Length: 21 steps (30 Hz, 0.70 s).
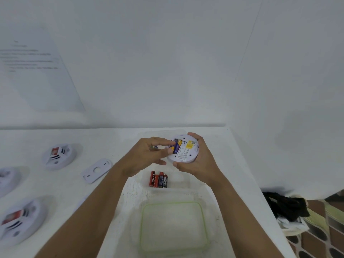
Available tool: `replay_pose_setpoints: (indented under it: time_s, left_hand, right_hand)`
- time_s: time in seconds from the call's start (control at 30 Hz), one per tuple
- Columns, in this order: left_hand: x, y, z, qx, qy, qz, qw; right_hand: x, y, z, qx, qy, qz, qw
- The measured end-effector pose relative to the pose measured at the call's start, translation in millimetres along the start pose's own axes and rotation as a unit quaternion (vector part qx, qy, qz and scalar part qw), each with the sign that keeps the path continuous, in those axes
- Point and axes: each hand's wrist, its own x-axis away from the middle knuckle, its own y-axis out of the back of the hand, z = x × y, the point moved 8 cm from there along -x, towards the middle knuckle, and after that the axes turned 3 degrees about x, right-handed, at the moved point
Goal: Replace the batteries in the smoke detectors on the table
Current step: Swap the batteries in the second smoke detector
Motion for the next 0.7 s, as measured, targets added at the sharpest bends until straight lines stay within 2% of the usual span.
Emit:
replay_pose_setpoints:
  time_s: [0.37, 0.6, 0.7]
  left_hand:
    - [11, 15, -3, 0.002, -0.032, -0.021, 0.999]
    - [17, 24, -7, -0.057, -0.071, -0.049, 0.995]
    - [19, 24, -3, -0.013, -0.054, -0.039, 0.998]
  right_hand:
    - [3, -11, 7, -0.003, -0.007, 0.011, 1.000]
    - [3, -21, 16, 0.006, -0.002, 0.018, 1.000]
    - [2, -23, 21, 0.014, 0.009, 0.022, 1.000]
